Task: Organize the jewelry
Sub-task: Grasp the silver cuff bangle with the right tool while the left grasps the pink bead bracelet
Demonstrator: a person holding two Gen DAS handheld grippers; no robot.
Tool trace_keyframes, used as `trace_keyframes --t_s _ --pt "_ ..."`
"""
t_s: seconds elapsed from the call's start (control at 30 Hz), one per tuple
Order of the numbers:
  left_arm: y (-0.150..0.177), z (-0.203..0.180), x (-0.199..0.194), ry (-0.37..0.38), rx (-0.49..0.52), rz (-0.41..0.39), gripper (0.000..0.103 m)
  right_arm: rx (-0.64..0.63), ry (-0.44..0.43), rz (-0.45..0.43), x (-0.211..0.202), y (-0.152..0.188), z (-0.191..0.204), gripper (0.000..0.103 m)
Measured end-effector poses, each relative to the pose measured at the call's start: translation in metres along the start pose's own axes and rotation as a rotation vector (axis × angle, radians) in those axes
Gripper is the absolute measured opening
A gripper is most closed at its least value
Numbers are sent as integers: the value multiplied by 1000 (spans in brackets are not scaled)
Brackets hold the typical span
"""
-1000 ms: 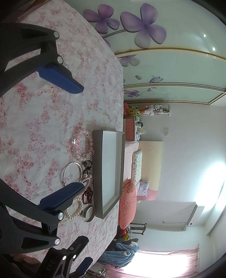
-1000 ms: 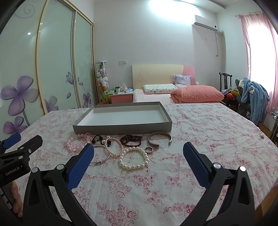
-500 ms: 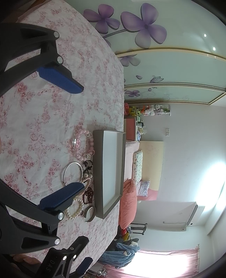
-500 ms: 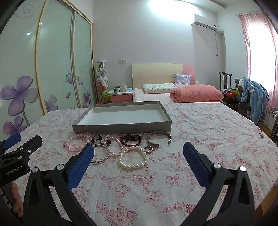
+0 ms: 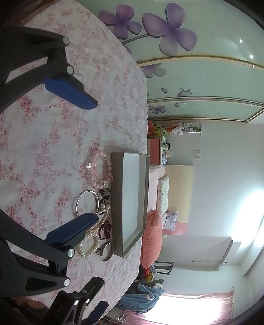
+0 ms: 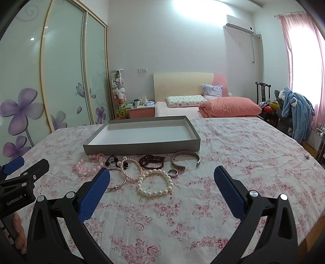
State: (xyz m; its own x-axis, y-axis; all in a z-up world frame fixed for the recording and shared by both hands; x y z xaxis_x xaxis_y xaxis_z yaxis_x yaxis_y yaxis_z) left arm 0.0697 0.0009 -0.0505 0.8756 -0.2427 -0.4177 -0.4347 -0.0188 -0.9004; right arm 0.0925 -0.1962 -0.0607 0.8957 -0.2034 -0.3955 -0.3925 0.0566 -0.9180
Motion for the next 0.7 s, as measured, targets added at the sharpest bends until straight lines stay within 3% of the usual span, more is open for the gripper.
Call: trace_keyframes --t_s 0.3,0.5,0.7 --pt "-5 14 20 4 -30 105 99 10 -8 102 20 -12 -8 101" --pt "-5 30 45 52 -63 219 99 38 -14 261 69 -20 -21 101" --pt "1 41 68 110 -111 315 99 -41 30 358 115 -20 -17 91"
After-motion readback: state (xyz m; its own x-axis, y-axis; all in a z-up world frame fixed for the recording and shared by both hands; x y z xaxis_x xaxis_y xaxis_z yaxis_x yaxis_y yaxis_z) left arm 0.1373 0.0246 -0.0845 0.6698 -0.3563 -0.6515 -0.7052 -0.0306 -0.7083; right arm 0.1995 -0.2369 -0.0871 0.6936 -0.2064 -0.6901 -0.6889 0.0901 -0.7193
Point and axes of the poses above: each gripper's, at about its wrist camera, not at the fingertips, and x roughly the way its jaws point, z to its left, y to its underside, the point moved 7 cm from there along x, roughly the way its jaws point, and after that the axes turned 14 degrees about y, right-handed, at the moved point
